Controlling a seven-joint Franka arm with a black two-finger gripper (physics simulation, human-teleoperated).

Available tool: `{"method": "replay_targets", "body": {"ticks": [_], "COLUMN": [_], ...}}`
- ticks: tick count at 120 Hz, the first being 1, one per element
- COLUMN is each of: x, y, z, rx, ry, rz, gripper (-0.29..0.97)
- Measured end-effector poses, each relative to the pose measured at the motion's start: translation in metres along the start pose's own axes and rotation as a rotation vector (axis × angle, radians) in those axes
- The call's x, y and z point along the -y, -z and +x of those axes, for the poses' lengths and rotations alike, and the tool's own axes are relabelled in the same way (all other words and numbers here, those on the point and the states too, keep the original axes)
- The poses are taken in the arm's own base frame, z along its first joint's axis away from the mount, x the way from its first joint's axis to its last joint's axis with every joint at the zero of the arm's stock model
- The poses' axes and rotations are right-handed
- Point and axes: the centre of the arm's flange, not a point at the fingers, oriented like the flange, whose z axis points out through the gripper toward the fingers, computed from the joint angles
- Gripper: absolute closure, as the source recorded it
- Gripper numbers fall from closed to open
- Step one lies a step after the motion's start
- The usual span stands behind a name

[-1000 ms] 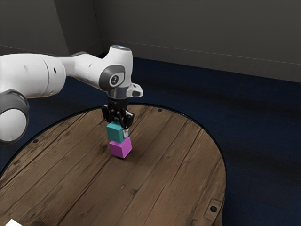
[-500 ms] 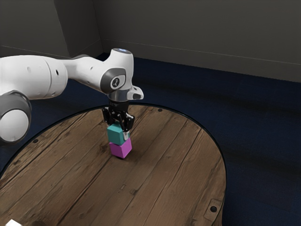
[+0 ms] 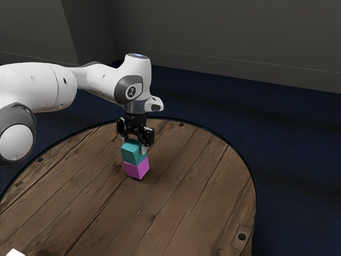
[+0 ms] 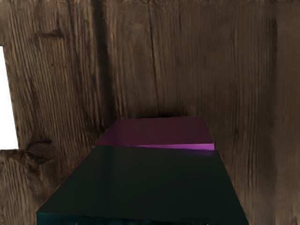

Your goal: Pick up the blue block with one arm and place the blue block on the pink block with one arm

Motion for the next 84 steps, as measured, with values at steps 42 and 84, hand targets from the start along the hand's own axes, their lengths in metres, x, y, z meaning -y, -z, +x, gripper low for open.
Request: {"method": "replay_targets", "body": {"ticks": [42,84], "x": [0.038,0.030], "y": [0.182,0.138], "z": [-0.115,-0.100], "rx": [-0.217,-0.137], "ry": [0.048,0.018], "rz": [-0.028,-0.050], "gripper": [0.02,0.00]}}
